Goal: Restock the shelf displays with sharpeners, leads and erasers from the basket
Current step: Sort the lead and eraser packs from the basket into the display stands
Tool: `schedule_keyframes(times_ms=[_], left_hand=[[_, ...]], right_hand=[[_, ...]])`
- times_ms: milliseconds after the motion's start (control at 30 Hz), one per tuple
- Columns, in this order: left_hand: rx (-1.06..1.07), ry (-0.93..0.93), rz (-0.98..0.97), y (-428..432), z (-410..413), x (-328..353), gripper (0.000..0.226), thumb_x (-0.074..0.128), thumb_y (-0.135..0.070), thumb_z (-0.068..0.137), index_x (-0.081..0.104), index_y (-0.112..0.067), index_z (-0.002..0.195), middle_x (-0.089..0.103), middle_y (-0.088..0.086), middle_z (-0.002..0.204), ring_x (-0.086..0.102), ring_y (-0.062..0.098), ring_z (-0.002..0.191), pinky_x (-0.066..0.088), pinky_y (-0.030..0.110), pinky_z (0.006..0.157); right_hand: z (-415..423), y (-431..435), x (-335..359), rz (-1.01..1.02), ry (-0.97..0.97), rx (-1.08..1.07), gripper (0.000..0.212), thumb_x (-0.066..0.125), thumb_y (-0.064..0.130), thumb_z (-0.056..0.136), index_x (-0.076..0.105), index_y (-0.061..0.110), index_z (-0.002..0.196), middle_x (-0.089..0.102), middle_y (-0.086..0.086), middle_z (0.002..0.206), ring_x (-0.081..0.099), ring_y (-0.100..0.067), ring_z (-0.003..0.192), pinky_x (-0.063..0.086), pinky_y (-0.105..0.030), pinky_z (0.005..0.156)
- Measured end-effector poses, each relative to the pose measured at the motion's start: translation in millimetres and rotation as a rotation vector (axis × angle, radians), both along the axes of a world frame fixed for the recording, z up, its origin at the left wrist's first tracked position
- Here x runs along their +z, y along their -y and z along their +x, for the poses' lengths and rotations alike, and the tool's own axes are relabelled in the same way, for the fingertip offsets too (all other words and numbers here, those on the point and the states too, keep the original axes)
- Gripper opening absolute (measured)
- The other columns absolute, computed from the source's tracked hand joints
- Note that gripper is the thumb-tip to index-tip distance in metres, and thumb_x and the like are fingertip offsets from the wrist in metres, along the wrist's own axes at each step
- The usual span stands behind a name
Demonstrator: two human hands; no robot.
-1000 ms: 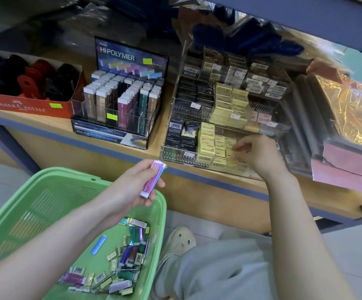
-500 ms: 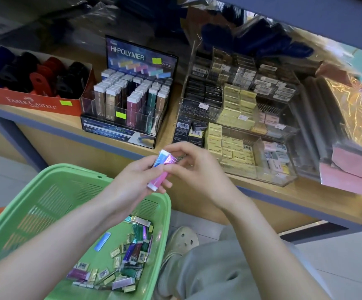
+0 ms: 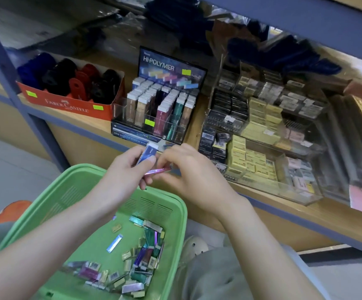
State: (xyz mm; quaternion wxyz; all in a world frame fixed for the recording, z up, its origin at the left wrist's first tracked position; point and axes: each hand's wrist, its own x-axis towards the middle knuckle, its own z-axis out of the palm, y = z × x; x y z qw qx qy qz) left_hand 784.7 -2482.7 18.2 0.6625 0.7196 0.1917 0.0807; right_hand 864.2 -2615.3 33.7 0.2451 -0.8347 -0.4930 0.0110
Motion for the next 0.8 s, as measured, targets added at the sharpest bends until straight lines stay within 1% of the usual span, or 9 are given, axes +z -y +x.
schedule_keyframes(times_ms=[100,167,300,400,467,533,600,733,800], left_hand=[[0.055,-0.004,-0.002,-14,-1,2,0.022,0.042,-0.014,0.100,0.060,-0.015,0.087,0.055,0.013,0.067,0.046,0.017,0.056,0.038,0.024,0.052],[0.099,-0.010,-0.047,-22,-1,5,0.027,0.040,-0.017,0.101,0.063,-0.017,0.086,0.053,0.009,0.065,0.044,0.019,0.057,0.036,0.027,0.054],[0.135,0.008,-0.079,-37,-2,8,0.032,0.039,-0.014,0.101,0.066,-0.022,0.085,0.048,0.002,0.072,0.046,0.010,0.052,0.037,0.015,0.045],[0.109,0.013,-0.049,-44,-5,7,0.030,0.040,-0.012,0.100,0.066,-0.022,0.088,0.046,0.001,0.073,0.046,0.000,0.045,0.037,0.011,0.043],[0.101,0.010,-0.060,-49,-6,6,0.030,0.041,-0.011,0.100,0.066,-0.022,0.088,0.046,0.001,0.073,0.046,0.000,0.044,0.037,0.011,0.043],[0.096,-0.001,-0.066,-53,-7,3,0.030,0.041,-0.012,0.100,0.066,-0.023,0.088,0.047,0.001,0.073,0.045,0.000,0.044,0.038,0.011,0.044],[0.094,-0.012,-0.064,-56,-6,1,0.030,0.042,-0.014,0.100,0.067,-0.025,0.087,0.049,0.000,0.075,0.045,-0.001,0.045,0.039,0.012,0.045],[0.077,-0.039,-0.069,-62,-1,3,0.030,0.042,-0.018,0.100,0.066,-0.030,0.087,0.052,-0.001,0.077,0.048,0.008,0.052,0.042,0.018,0.053],[0.066,-0.046,-0.059,-65,1,5,0.030,0.042,-0.020,0.100,0.065,-0.033,0.086,0.053,-0.002,0.078,0.048,0.012,0.056,0.042,0.023,0.058]], right_hand=[[-1,-16,1,0.012,0.022,0.039,0.010,0.067,0.024,0.086,0.060,0.018,0.088,0.057,0.009,0.086,0.044,-0.008,0.084,0.039,-0.026,0.070],[2,-22,5,0.029,-0.001,0.000,0.009,0.065,0.020,0.087,0.057,0.019,0.087,0.051,0.012,0.082,0.045,-0.007,0.077,0.040,-0.028,0.067],[22,-22,16,0.169,-0.118,-0.212,0.008,0.061,0.016,0.091,0.053,0.019,0.090,0.055,0.010,0.075,0.054,-0.008,0.068,0.047,-0.029,0.066],[37,-24,25,0.371,-0.332,-0.354,0.018,0.059,0.013,0.093,0.048,0.028,0.095,0.063,-0.001,0.082,0.067,-0.012,0.069,0.057,-0.036,0.073],[46,-29,30,0.471,-0.407,-0.425,0.019,0.060,0.013,0.092,0.046,0.027,0.095,0.067,-0.007,0.088,0.069,-0.013,0.075,0.057,-0.033,0.077],[54,-35,33,0.522,-0.427,-0.489,0.019,0.062,0.017,0.091,0.045,0.027,0.094,0.070,-0.005,0.092,0.068,-0.011,0.084,0.052,-0.025,0.079],[59,-42,33,0.571,-0.491,-0.516,0.021,0.064,0.019,0.090,0.046,0.023,0.101,0.070,-0.003,0.098,0.067,-0.010,0.090,0.051,-0.025,0.082],[64,-55,31,0.674,-0.598,-0.482,0.041,0.063,0.004,0.089,0.038,0.014,0.119,0.067,-0.003,0.101,0.069,-0.009,0.090,0.055,-0.020,0.071],[65,-62,29,0.683,-0.568,-0.486,0.037,0.060,0.003,0.090,0.039,0.016,0.118,0.066,-0.005,0.102,0.069,-0.009,0.089,0.056,-0.020,0.069]])
